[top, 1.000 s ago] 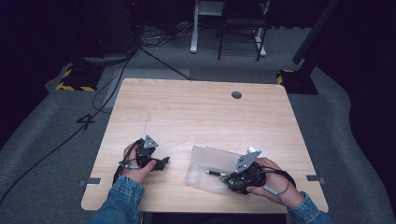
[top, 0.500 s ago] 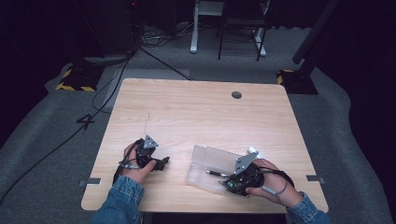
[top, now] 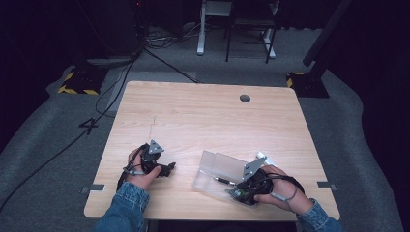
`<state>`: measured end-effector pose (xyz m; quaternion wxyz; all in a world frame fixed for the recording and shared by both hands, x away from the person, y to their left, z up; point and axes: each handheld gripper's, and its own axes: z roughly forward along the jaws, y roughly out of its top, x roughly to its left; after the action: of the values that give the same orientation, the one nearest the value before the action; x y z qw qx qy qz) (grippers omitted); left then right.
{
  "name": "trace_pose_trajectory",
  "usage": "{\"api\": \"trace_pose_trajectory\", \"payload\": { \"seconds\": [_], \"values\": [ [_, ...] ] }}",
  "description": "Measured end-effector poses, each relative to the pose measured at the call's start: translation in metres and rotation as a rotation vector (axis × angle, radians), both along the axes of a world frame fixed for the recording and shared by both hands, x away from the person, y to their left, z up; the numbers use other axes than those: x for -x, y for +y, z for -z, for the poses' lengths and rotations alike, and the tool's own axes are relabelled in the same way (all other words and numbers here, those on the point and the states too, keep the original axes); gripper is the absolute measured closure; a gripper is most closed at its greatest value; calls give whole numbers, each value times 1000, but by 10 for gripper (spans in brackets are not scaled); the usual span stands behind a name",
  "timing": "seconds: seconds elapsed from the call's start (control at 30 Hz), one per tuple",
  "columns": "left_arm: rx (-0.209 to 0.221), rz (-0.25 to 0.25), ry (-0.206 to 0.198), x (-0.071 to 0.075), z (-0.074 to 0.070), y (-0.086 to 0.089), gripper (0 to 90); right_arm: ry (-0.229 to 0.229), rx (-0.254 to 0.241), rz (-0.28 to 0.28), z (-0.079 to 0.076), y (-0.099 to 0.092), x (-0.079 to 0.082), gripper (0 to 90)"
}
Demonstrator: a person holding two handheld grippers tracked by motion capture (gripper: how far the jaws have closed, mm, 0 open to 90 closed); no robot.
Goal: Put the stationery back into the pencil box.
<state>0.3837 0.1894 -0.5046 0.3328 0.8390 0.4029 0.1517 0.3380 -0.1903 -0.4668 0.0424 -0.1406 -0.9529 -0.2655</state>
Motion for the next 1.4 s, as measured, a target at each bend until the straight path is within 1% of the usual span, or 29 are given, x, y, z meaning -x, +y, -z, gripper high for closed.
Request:
{"api": "trace_pose_trajectory", "payload": {
  "seconds": [0.07,0.37,0.5,0.63,0.7,0.8,0.83,0.97,1.0,1.03,1.07,1.2,1.23,1.4],
  "values": [
    [0,0,0,0,0,0,98,15,-5,-1,0,0,0,499],
    [0,0,0,0,0,0,98,23,-13,5,1,0,1,493],
    [0,0,0,0,0,0,98,28,-20,-14,0,0,1,491],
    [0,0,0,0,0,0,98,35,-30,-57,1,2,3,476],
    [0,0,0,0,0,0,98,36,-37,-64,1,3,4,470],
    [0,0,0,0,0,0,98,27,-48,-70,-1,3,5,469],
    [-1,2,2,0,0,0,98,27,-56,-62,-3,3,5,470],
    [0,0,0,0,0,0,98,-5,-81,-50,-10,1,5,470],
    [0,0,0,0,0,0,98,-13,-92,-39,-13,1,5,471],
    [0,0,0,0,0,0,98,-31,-99,-40,-16,-1,5,472],
    [0,0,0,0,0,0,98,-36,-111,-29,-20,-2,5,471],
    [0,0,0,0,0,0,98,-95,-141,5,-34,-9,5,468],
    [0,0,0,0,0,0,98,-112,-156,22,-38,-11,6,464],
    [0,0,0,0,0,0,98,-168,-197,70,-55,-21,6,461]
  ]
}}
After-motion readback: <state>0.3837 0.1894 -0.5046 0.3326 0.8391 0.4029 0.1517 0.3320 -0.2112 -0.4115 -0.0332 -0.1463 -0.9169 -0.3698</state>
